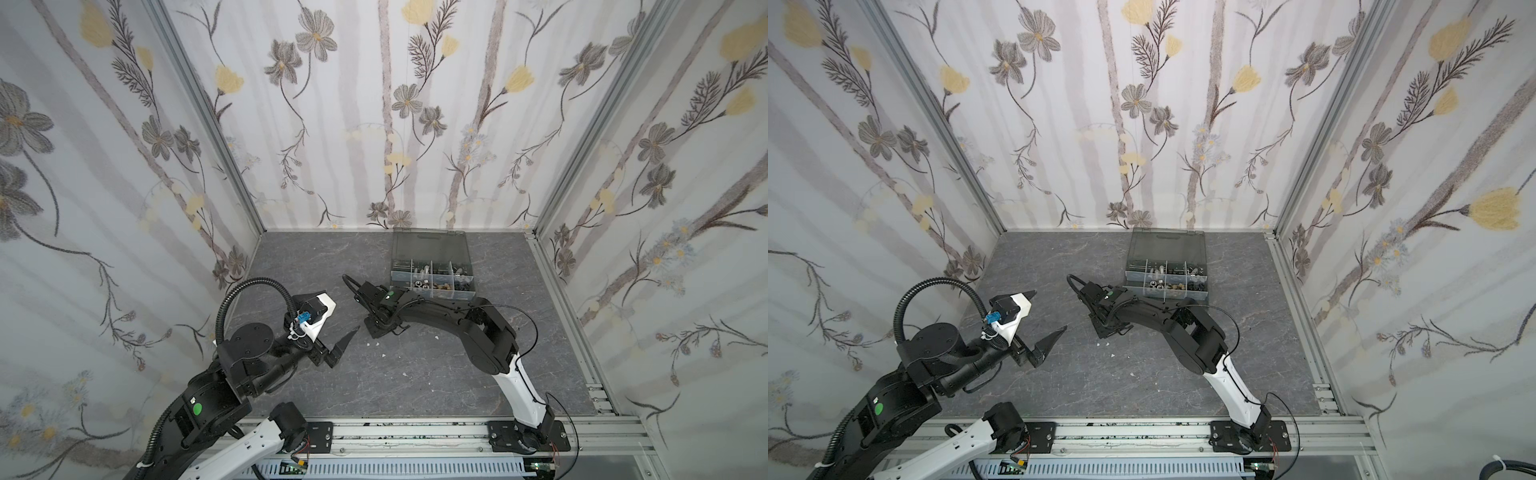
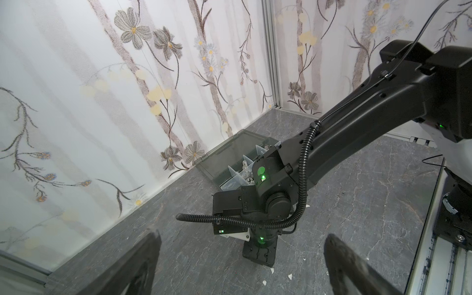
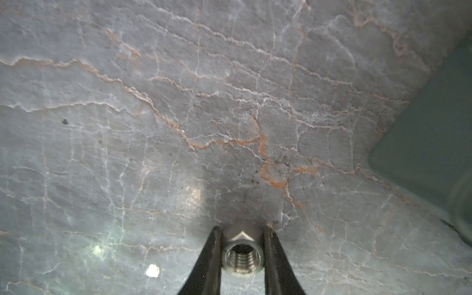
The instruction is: Sort the screws and nuts into containers
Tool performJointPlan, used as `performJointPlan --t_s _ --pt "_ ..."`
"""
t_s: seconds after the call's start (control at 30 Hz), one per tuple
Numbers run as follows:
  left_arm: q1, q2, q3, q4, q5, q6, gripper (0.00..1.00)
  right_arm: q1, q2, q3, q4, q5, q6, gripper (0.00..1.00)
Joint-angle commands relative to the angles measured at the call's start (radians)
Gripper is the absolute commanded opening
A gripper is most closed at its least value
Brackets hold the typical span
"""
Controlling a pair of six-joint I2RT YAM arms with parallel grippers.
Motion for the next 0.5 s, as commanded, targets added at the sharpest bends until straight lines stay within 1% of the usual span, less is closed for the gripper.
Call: performJointPlan --t_s 0.0,0.3,0.47 --pt "0.001 0.01 0.012 0.04 -0.014 0.016 1.0 -0.025 -0.036 -0.006 -0.061 0.015 -0.029 0.19" --pt "0.0 0.025 0.001 0.056 -0.022 0.028 1.0 -0.128 -0.17 0.002 -0.094 0.047 -0.086 0.17" --pt "0.0 0.045 -0.002 0.074 -0.024 0.029 1.0 -0.22 -0.202 0.023 -0.1 0.078 -0.132 0.17"
